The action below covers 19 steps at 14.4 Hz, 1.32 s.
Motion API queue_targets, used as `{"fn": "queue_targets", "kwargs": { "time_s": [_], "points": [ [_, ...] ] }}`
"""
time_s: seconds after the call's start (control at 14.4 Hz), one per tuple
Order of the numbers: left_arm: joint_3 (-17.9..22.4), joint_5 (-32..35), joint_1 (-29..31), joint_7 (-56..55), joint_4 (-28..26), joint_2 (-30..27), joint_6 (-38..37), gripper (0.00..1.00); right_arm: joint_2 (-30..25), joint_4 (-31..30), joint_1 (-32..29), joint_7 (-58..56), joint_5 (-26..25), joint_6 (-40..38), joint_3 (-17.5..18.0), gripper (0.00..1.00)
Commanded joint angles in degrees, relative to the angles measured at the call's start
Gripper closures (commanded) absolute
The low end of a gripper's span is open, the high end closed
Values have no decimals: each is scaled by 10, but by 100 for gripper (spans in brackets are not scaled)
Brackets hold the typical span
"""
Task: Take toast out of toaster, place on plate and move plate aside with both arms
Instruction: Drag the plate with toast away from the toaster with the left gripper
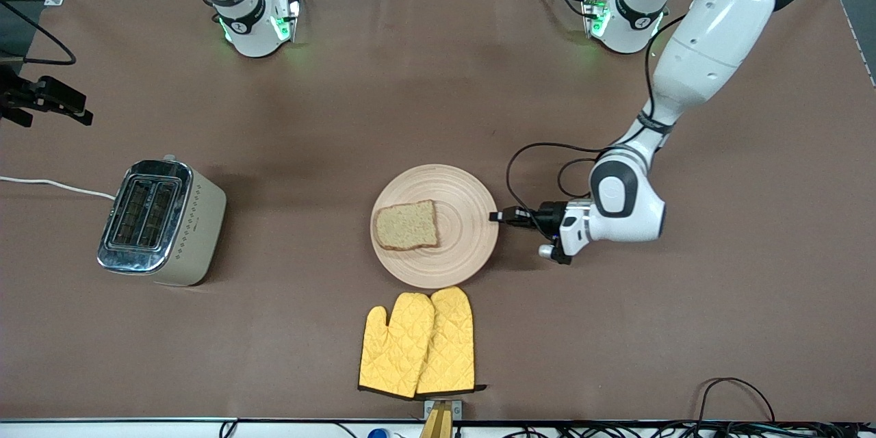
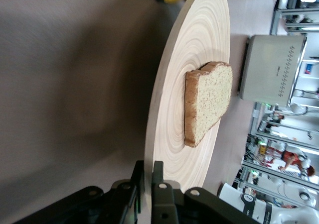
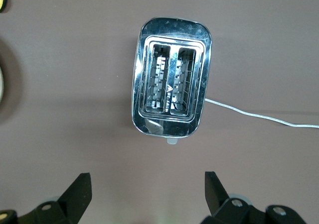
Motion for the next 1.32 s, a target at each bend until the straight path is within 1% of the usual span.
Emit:
{"fn": "queue_targets", "kwargs": {
  "time_s": [0.0,0.14,0.28,0.35,0.48,0.55,0.69,0.9,1.11,1.25],
  "points": [
    [-3,35,43,-30,-13,-46,-50,100,-10,-5,-6,7,-4,0,4,0],
    [-3,55,92,-23,-12,-52,-99,100,-9,-4,-6,7,-3,0,4,0],
    [-7,104,153,-22,-12,-59,-144,100,-9,-4,-6,7,-3,0,4,0],
    [-8,117,184,-22,-3,-59,-166,100,-9,-4,-6,7,-3,0,4,0],
    [-8,155,223,-22,27,-59,-208,100,-8,-4,-6,7,-3,1,4,0],
    [-8,171,244,-22,34,-59,-216,100,-8,-5,-6,7,-3,1,4,0],
    [-8,184,279,-2,36,-58,-229,100,-9,-4,-6,7,-3,1,4,0],
    [-6,187,346,98,34,-34,-231,100,-9,-4,-5,8,-3,0,4,0],
    [-6,220,390,126,31,-31,-231,100,-9,-3,-5,8,-2,0,4,0],
    [-6,221,426,181,30,-18,-234,100,-9,-3,-5,8,-2,0,5,0]
  ]
}}
